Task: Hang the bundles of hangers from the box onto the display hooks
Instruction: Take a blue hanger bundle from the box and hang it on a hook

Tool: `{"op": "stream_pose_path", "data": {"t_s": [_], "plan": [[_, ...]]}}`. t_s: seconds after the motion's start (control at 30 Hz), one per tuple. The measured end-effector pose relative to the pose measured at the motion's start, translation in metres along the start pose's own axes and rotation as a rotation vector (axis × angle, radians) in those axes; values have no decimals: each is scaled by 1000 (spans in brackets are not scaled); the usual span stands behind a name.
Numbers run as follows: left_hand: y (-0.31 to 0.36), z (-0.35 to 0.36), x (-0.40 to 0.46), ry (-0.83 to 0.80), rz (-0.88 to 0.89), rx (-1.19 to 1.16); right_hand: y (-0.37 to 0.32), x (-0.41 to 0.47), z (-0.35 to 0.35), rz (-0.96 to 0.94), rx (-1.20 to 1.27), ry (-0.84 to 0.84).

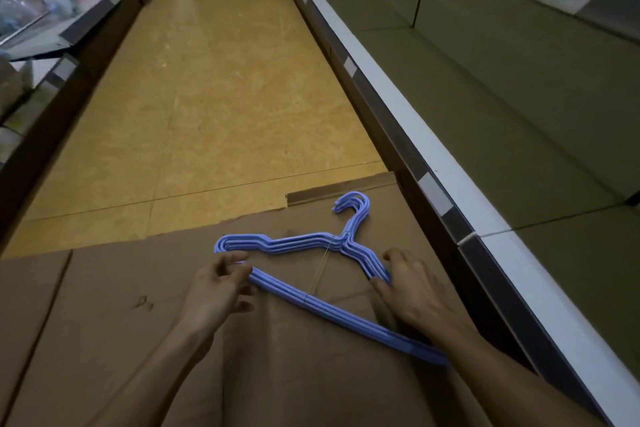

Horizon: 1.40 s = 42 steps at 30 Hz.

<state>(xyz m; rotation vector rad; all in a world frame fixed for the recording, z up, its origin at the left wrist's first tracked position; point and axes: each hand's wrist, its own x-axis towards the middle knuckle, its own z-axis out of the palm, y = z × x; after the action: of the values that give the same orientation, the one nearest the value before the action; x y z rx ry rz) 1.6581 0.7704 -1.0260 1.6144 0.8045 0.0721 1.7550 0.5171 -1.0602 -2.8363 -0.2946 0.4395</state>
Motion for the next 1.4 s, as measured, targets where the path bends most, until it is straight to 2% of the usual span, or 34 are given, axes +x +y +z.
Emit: {"op": "stream_pose_path", "data": {"t_s": [0.17, 0.33, 0.5, 0.77, 1.03, 1.23, 1.4], "plan": [[-19, 19, 24, -13, 16, 54, 8, 24, 32, 77, 3, -88], [-35, 36, 32, 6, -5, 55, 11, 34, 49, 75, -24, -15], [-49, 38, 31, 28, -125, -68, 11, 34, 49, 46, -9, 47], [-53, 33, 34, 62, -309, -337, 8, 28, 40, -18, 177, 79], [-52, 25, 36, 118, -387, -505, 4, 14, 29, -135, 252, 134], [-37, 21, 30, 79, -399, -708, -7, 7, 18, -219, 355, 148], [-9, 6, 13, 121, -290, -681, -20, -1, 2, -277, 347, 220]]}}
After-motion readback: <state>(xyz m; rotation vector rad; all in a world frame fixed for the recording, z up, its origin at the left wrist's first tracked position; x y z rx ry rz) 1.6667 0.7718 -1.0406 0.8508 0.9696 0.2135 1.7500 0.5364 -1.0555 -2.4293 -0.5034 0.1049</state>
